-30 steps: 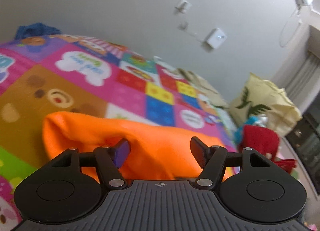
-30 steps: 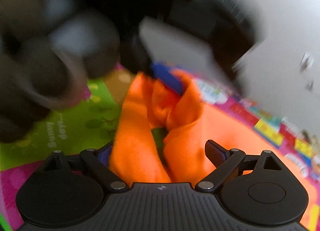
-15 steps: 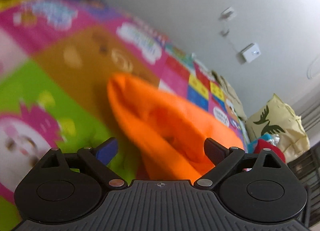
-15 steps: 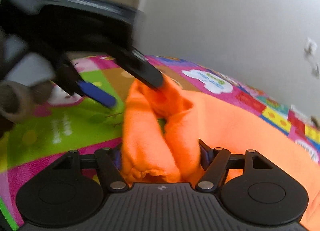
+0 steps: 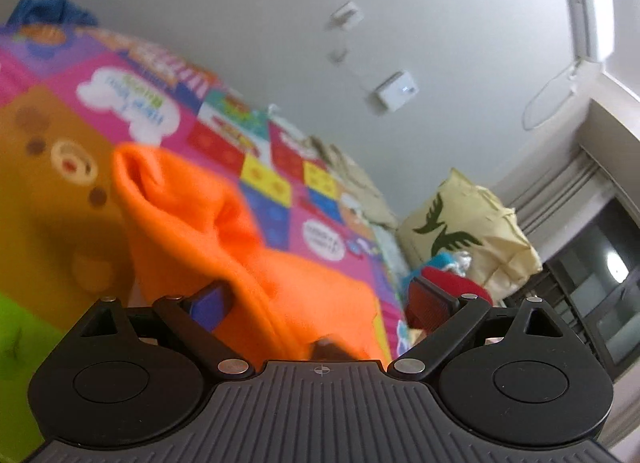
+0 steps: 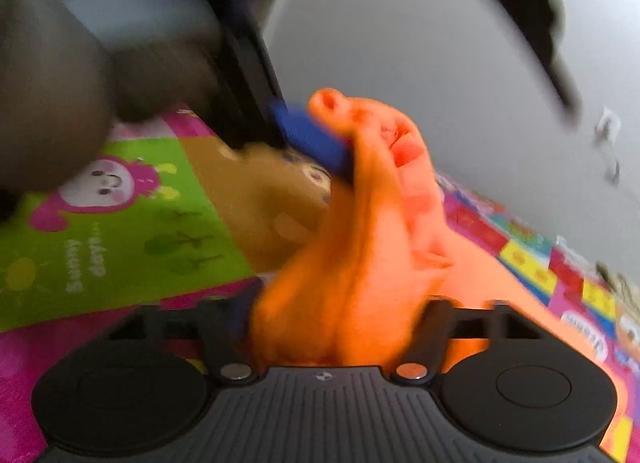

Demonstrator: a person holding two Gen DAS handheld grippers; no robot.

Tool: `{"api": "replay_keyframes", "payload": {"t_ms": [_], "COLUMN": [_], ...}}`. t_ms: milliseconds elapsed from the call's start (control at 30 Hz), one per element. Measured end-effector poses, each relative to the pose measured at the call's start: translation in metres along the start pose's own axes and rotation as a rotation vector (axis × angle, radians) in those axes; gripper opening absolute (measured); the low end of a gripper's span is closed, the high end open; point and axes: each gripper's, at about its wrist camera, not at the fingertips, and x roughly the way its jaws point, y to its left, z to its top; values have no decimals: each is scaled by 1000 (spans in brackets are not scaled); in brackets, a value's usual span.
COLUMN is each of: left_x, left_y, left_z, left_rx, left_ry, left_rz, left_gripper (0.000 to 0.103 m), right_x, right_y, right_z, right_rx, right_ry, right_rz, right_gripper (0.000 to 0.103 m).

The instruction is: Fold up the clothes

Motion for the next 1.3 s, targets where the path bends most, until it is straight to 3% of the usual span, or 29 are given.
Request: {"api": "replay_keyframes", "payload": {"t_ms": [33, 100, 200, 400, 467, 533, 700, 867, 1000, 1067, 1233, 1300], "left_x": [-10, -30, -54, -40, -33, -25, 4, 56, 105, 117, 120, 116], "left_y": [-2, -3, 13, 69, 74, 75, 51, -1, -11, -9, -6, -6], "left_z": [3, 7, 7, -16, -18, -18, 0, 25, 16, 7, -5, -4], "left_rx": [16, 42, 30, -207, -218, -217, -107, 125, 183, 177, 206, 201], "left_ry": [-38, -116, -190, -98, -72, -50, -39, 14, 144, 181, 191, 191], "left_rz": [0, 8, 86, 228, 242, 237, 208, 136, 121, 100, 91, 86], "left_gripper": [97, 97, 97, 96, 76, 71, 66, 68, 69, 69, 69, 69], "right_x": [-2, -9, -17, -19, -16, -15, -22, -43, -65, -78, -104, -85], "right_y": [-6, -22, -34, -43, -43, -45, -59, -72, -83, -93, -110, -108], "right_z": [-1, -2, -6, -12, -13, -13, -16, -23, -43, -50, -47, -50], "right_rx": [26, 98, 163, 250, 263, 288, 392, 436, 391, 399, 434, 407], "right_ry": [-8, -28, -39, -41, -44, -48, -70, -108, -110, -116, -186, -95], "right_rz": [0, 10, 33, 97, 103, 116, 189, 218, 84, 11, -78, -137], "right_gripper": [41, 40, 37, 33, 33, 33, 29, 29, 36, 48, 63, 64]}}
